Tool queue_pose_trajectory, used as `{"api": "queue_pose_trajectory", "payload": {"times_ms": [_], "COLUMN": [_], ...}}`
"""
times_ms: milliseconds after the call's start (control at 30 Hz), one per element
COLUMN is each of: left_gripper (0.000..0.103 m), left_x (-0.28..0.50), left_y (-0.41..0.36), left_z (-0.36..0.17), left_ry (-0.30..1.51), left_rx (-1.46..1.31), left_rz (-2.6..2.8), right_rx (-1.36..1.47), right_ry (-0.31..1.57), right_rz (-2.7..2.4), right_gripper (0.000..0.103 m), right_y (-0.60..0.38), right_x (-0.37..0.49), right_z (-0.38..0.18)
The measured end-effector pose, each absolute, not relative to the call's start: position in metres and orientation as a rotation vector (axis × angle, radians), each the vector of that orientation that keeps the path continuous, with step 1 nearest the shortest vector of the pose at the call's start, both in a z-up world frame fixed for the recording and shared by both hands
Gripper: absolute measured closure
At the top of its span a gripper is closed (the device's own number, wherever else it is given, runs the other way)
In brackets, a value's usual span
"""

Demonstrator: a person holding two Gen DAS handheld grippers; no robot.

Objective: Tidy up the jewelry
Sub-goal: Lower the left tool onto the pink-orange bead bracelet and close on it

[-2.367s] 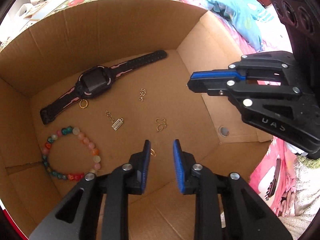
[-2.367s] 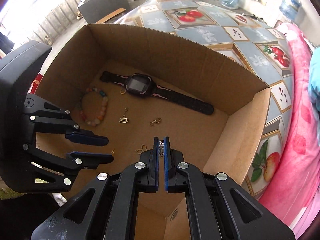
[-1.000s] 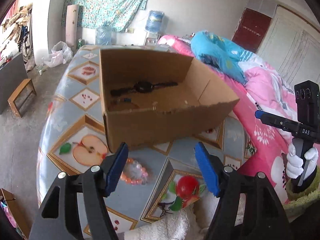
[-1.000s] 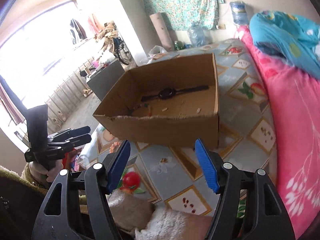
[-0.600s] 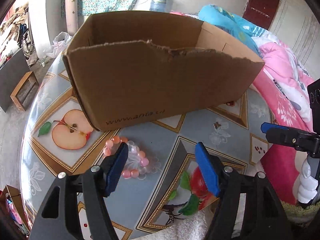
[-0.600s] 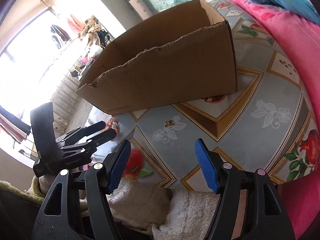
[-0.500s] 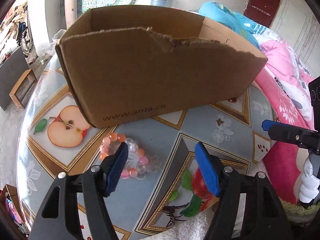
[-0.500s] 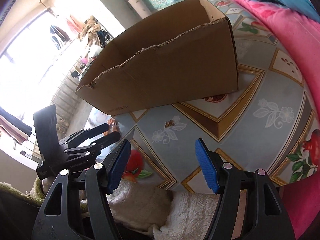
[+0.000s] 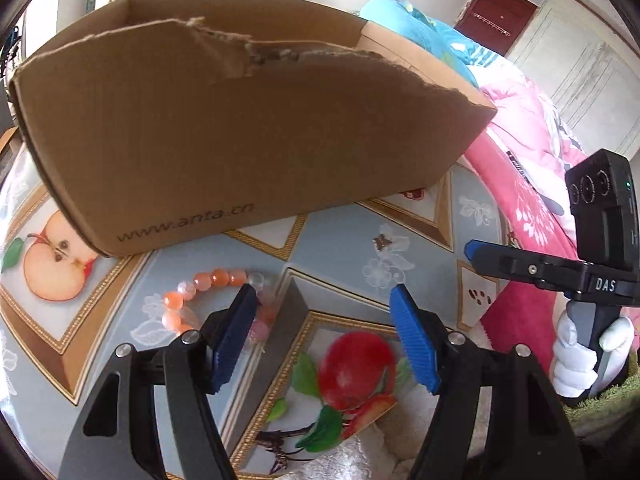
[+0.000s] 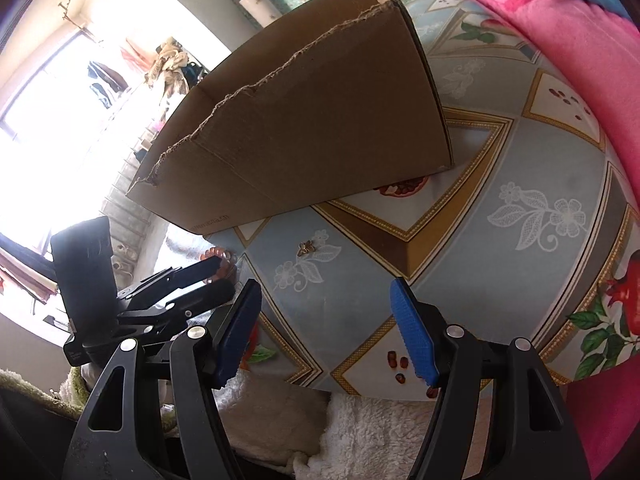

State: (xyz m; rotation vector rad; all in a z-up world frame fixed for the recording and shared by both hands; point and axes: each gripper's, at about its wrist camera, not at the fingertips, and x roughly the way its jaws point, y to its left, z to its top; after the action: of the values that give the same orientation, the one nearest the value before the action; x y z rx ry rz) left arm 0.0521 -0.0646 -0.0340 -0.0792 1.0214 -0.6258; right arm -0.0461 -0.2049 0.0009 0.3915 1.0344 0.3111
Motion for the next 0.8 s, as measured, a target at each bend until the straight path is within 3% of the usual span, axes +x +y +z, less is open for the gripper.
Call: {"api": "queue_pose_trajectory", "payload": {"times_ms": [300, 567, 800], "left_gripper": [0.036, 0.069, 0.079], "left_x": [0.038, 0.037, 0.04], "left_y": [-0.078, -0.083, -0.09], "left_z": [-0.022, -0.026, -0.035], "left_ry": [0.97, 0.959, 0.964], "left_rx": [0.028, 0.221, 0.281], "left_rz": [-0.584, -0.495, -0.467], "right_rx": [0.37, 0.313, 0.245], "right_ry": [1.026, 1.016, 0.977], "right_rz": [0.305, 0.274, 0.233], "right_gripper": [0.039, 0.039, 0.039], "right_y": [-0.207, -0.196, -0.188], "right_x": [-0.045, -0.042, -0.05], "right_z": [0.0, -0.006, -0.008]}}
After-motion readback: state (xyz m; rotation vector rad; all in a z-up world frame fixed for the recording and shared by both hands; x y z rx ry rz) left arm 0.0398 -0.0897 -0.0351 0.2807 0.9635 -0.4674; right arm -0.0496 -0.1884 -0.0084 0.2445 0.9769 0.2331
